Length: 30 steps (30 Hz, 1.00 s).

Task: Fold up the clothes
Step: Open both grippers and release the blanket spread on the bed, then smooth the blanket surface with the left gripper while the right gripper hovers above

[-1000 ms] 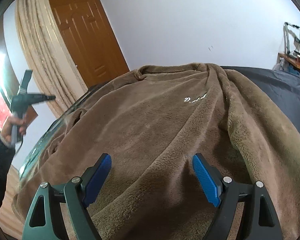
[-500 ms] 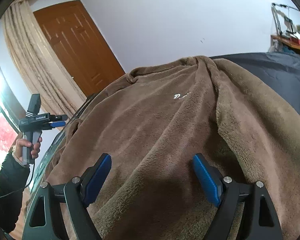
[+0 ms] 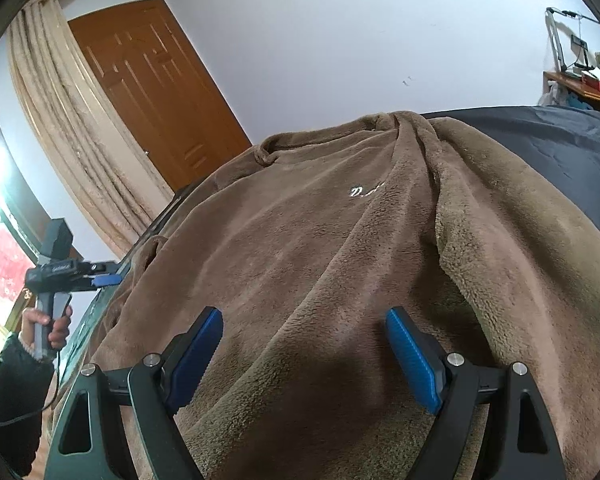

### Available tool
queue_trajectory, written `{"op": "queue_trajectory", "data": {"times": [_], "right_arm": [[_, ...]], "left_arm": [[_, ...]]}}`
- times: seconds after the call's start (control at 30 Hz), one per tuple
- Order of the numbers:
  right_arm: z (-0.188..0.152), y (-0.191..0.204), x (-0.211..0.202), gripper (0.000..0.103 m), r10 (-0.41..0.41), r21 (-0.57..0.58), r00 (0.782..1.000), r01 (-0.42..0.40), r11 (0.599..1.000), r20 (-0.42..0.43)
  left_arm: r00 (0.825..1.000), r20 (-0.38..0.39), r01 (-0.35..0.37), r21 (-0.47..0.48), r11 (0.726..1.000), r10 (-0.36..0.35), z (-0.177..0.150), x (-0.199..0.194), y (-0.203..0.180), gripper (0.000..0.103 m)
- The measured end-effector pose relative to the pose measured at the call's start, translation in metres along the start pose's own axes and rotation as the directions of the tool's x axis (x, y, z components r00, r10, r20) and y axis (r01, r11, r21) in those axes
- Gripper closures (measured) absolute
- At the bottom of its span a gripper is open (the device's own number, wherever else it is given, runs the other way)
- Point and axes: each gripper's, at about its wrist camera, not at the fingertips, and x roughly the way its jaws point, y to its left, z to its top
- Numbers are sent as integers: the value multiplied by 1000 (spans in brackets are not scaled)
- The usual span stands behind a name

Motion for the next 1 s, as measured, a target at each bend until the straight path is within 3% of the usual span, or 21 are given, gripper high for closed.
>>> {"op": "queue_trajectory", "data": {"times": [0.23, 0.37, 0.7, 0.8, 0.87, 0.97, 1.0], "right_arm": [[1, 0, 0, 18, -4, 6, 1000, 4, 1000, -1], [1, 0, -2, 18, -7, 6, 1000, 7, 1000, 0], [2, -1, 0, 18, -13, 12, 1000, 13, 1000, -5], [2, -1, 0, 18, -12, 12, 1000, 12, 1000, -7], [2, -2, 0, 18, -11, 12, 1000, 11, 1000, -6], [2, -1, 0, 18, -12, 11, 1000, 12, 1000, -3], [1, -1, 0, 18, -12, 10, 1000, 12, 1000, -2]], "left_arm": [[999, -28, -22, 151, 988, 26, -26, 2, -49, 20], [993, -25, -106, 235, 966, 115, -34, 6, -61, 20], [987, -62, -128, 264, 956, 150, -38, 23, -66, 20], [960, -32, -261, 268, 927, 279, -34, 32, -64, 20], [921, 9, -381, 232, 895, 390, -25, 33, -52, 20], [845, 61, -534, 163, 830, 532, -12, 33, -34, 20], [837, 73, -548, 126, 827, 543, -5, 28, -25, 20]]}}
